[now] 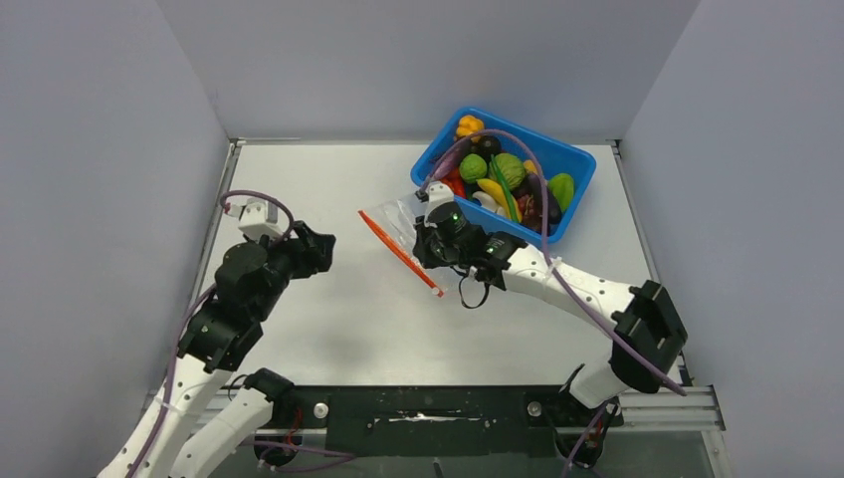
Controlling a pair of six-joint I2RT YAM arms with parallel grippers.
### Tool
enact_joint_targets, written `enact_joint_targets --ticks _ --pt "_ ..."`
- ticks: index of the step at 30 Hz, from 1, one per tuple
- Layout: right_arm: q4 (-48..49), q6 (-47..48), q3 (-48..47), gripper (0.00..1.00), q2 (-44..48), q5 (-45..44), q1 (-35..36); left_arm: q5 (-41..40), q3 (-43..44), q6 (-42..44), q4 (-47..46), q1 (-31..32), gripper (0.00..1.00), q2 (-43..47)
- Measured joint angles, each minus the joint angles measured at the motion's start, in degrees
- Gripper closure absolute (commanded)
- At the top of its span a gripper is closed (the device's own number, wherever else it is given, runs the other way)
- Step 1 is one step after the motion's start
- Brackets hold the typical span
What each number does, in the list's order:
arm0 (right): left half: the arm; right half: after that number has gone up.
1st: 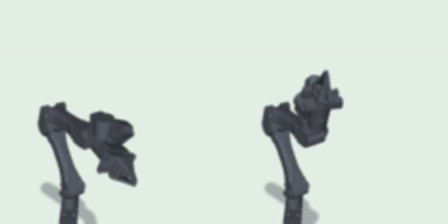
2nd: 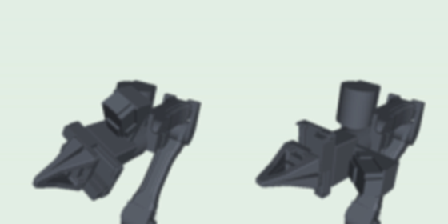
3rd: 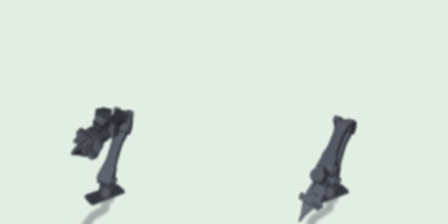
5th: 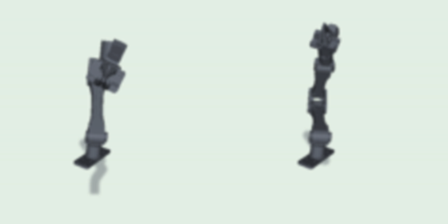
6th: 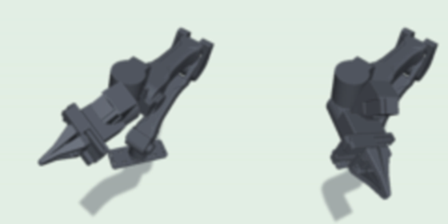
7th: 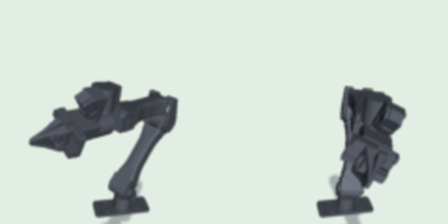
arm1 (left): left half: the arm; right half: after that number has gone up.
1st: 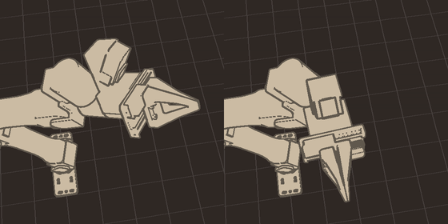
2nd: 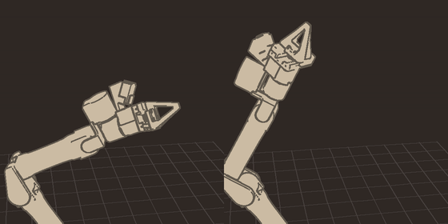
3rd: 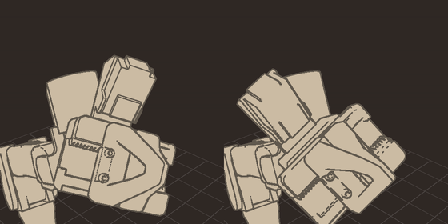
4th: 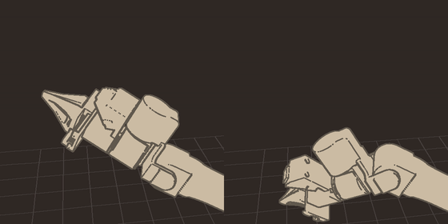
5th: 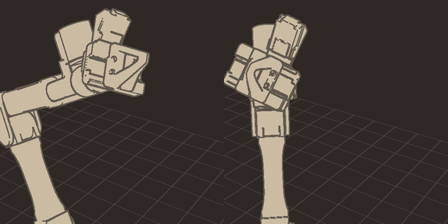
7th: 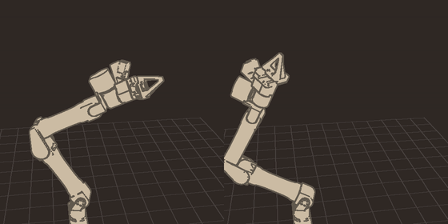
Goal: Place the food in the zip-top bag and seal the zipper
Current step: Pick up the zipper food storage bag at the center of the board.
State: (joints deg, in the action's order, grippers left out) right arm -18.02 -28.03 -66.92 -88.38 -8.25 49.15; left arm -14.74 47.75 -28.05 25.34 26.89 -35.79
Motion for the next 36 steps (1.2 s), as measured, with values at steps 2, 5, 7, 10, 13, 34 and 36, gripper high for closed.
enact_joint_targets --ticks 2,5,7,10,13,34,36 --pt "1.18 -1.09 0.74 1.00 2.71 0.57 -0.17 3.48 -0.63 -1.14 -0.79 0.00 0.42 -1.55" --pt "3.26 -3.13 2.67 1.00 6.86 1.49 -0.55 8.72 -0.90 -2.86 -2.40 0.00 0.43 -3.54" --pt "5.25 -4.74 4.55 1.00 10.03 2.12 -0.83 12.68 -1.29 -4.63 -4.63 0.00 0.45 -3.91" --pt "9.57 -7.58 8.28 1.00 15.23 3.06 -1.33 18.10 -3.54 -8.68 -10.34 0.00 0.48 -2.95" --pt "13.77 -9.70 11.76 1.00 19.43 3.85 -1.62 22.21 -7.19 -13.46 -16.98 0.00 0.51 -1.33" --pt "25.79 -10.25 23.26 1.00 25.18 12.50 -1.86 33.86 -19.85 -40.72 -52.43 0.00 0.69 -16.85" --pt "26.27 -9.88 23.26 1.00 25.20 13.05 -1.86 34.51 -19.80 -41.18 -53.07 0.00 0.69 -19.02"
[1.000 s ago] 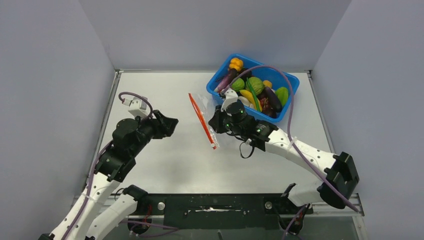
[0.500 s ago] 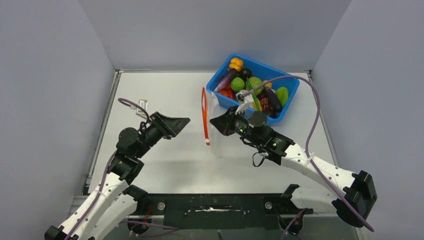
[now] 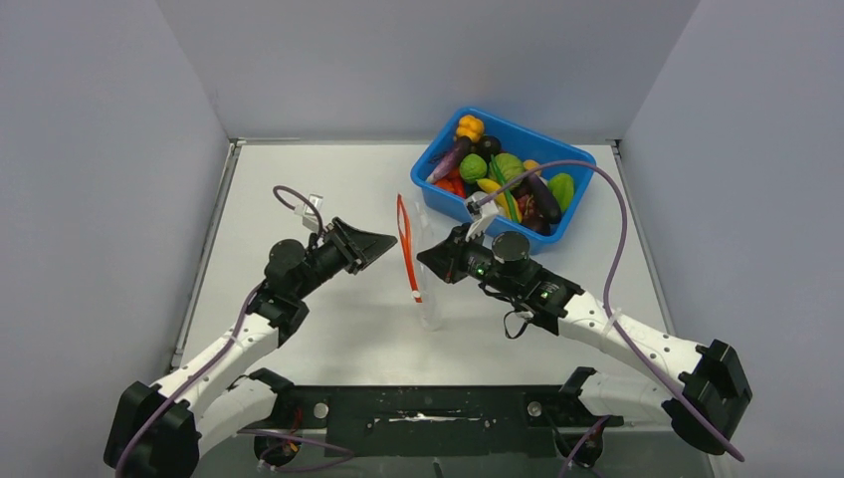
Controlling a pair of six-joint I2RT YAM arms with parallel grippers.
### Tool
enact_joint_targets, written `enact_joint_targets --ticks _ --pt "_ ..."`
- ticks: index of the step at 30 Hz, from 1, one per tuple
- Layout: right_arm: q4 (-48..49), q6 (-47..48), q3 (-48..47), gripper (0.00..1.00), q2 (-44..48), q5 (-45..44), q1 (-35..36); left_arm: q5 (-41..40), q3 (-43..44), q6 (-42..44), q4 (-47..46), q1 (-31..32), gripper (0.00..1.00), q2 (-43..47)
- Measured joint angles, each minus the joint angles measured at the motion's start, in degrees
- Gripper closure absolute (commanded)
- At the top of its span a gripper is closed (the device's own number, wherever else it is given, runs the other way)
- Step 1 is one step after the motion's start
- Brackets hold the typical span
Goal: Place the food in the zip-top bag and seal the zipper
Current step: Pick up the zipper food storage bag at the center of the board, then open the zipper of the food storage bag.
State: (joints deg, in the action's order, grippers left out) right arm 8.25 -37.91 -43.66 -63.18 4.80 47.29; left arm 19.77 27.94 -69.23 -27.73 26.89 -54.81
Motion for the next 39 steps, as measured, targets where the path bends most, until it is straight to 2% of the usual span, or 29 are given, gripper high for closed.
enact_joint_targets --ticks 17,21,28,39 --pt "0.22 2.60 0.02 1.00 0.15 0.87 0.00 0.48 0.39 0.00 -3.13 0.00 0.57 -5.57" --pt "0.20 3.52 -0.02 1.00 -0.46 1.42 0.00 1.07 0.50 0.07 -3.89 -0.57 0.60 -7.26" --pt "0.13 4.33 -0.83 1.00 -2.25 2.40 0.04 1.55 0.66 -0.07 -3.98 -3.19 0.71 -8.33" --pt "0.28 4.42 -1.66 1.00 -4.59 3.30 0.09 2.23 0.72 -0.85 -4.66 -3.39 0.70 -10.64"
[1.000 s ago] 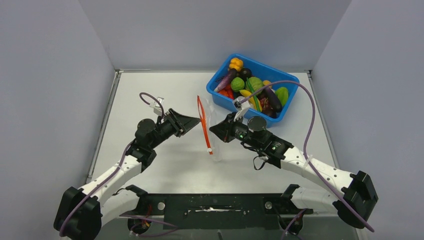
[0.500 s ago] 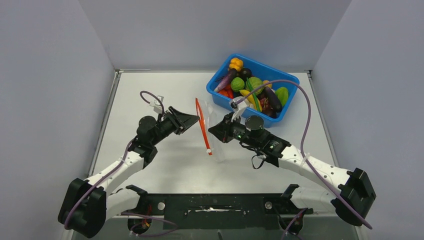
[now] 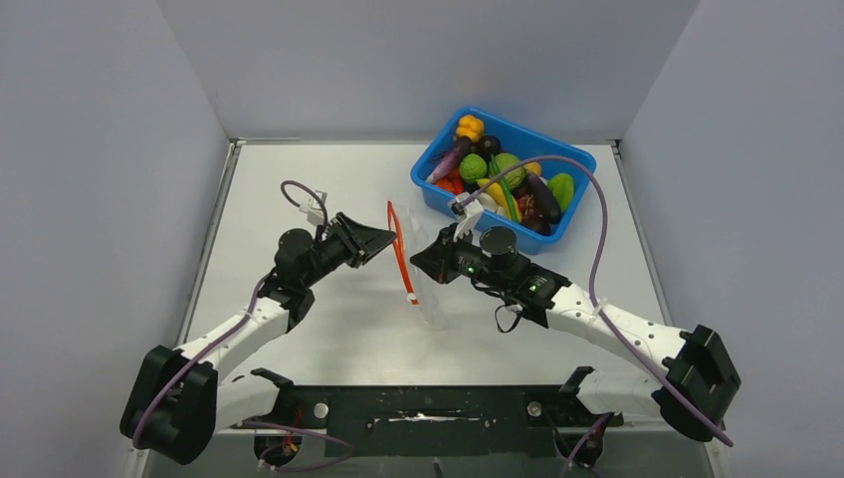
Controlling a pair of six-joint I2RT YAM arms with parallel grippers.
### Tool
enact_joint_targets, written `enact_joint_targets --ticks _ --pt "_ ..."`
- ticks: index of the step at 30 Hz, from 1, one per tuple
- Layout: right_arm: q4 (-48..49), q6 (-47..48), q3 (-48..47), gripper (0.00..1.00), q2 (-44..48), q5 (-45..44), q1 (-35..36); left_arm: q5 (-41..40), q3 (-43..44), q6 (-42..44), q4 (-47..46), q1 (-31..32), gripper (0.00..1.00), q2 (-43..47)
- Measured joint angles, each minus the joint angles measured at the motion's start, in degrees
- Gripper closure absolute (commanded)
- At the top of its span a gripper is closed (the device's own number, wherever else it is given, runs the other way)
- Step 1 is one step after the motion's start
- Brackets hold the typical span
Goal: Place the food in the zip-top bag and seal the zipper
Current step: Open the zipper of the food storage bag.
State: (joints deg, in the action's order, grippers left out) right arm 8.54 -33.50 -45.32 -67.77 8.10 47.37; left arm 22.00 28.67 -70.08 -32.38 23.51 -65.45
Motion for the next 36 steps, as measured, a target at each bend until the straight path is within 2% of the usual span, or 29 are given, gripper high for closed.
enact_joint_targets --ticks 11,15,21,27,28,31,36 --pt "0.57 -0.44 -1.25 1.00 -2.64 1.16 0.72 1.44 -0.02 -1.11 0.15 -0.94 0.72 -0.79" --pt "0.85 -1.51 -1.29 1.00 -3.78 2.14 0.74 1.42 -0.02 -1.42 0.28 -1.09 0.78 -0.79" --pt "0.81 -2.01 -1.29 1.00 -4.26 2.47 0.76 1.44 -0.02 -1.44 0.96 -1.11 1.00 -0.76" --pt "0.02 -2.78 -1.31 1.00 -4.26 1.66 0.76 0.52 -0.33 0.33 2.58 -1.20 1.00 0.42" --pt "-0.72 -3.15 -1.46 0.98 -4.26 1.03 0.66 0.26 -0.46 0.83 2.97 -1.27 1.00 0.98" --pt "-5.70 -4.96 -3.48 0.75 -4.68 -1.29 0.09 -0.48 -0.46 3.85 4.31 -1.73 1.00 3.21" --pt "-14.80 -7.69 -9.99 0.49 -5.95 -5.62 -2.03 -1.95 4.42 13.14 12.31 -1.84 1.00 7.37"
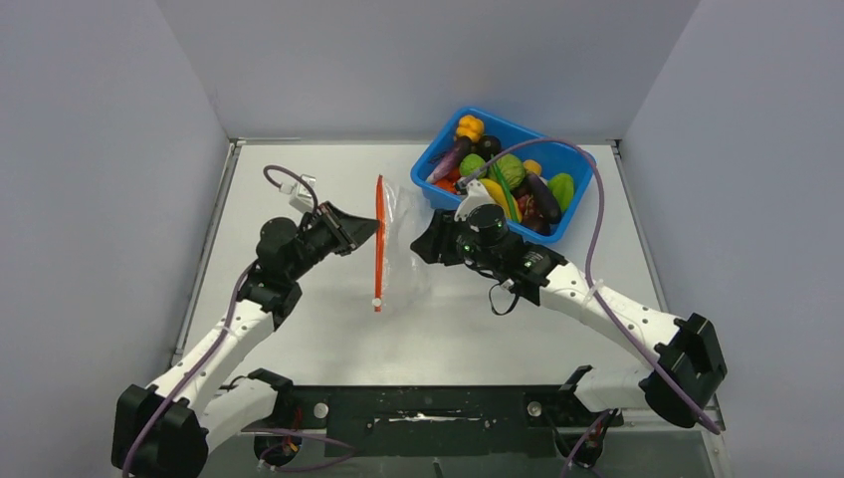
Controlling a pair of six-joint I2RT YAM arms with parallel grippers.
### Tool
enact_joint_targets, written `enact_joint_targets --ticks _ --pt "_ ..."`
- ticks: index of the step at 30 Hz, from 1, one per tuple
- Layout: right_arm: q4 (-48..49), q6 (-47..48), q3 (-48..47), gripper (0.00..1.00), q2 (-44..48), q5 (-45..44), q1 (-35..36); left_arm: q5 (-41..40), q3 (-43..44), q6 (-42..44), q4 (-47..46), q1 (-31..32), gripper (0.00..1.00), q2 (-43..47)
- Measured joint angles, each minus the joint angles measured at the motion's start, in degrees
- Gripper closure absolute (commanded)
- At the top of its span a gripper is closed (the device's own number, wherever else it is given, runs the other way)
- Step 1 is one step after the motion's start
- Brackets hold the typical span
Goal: Place the food in the zip-top bag and seal the zipper
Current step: Open the zipper of the food storage bag.
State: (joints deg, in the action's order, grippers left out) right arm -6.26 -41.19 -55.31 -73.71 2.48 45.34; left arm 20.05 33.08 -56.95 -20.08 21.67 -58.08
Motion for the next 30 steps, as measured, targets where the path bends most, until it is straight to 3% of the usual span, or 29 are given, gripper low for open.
enact_joint_targets --ticks 5,10,20,30 --pt "-1.57 -1.11 -3.26 0.41 0.20 -1.70 -0.39 -1.92 9.77 8.76 7.56 0.55 1.00 2.23" --pt "-2.60 -1.60 -7.32 0.34 -0.44 -2.03 -0.37 -3.52 13.86 12.79 13.33 1.97 1.00 2.64" --pt "0.28 -3.91 -9.16 0.35 -4.63 -1.18 0.48 -7.67 12.70 13.79 17.35 4.90 1.00 0.09" --pt "0.85 -6.95 -9.16 0.27 -8.22 1.33 0.48 -8.11 8.98 9.90 16.72 5.31 1.00 -1.05"
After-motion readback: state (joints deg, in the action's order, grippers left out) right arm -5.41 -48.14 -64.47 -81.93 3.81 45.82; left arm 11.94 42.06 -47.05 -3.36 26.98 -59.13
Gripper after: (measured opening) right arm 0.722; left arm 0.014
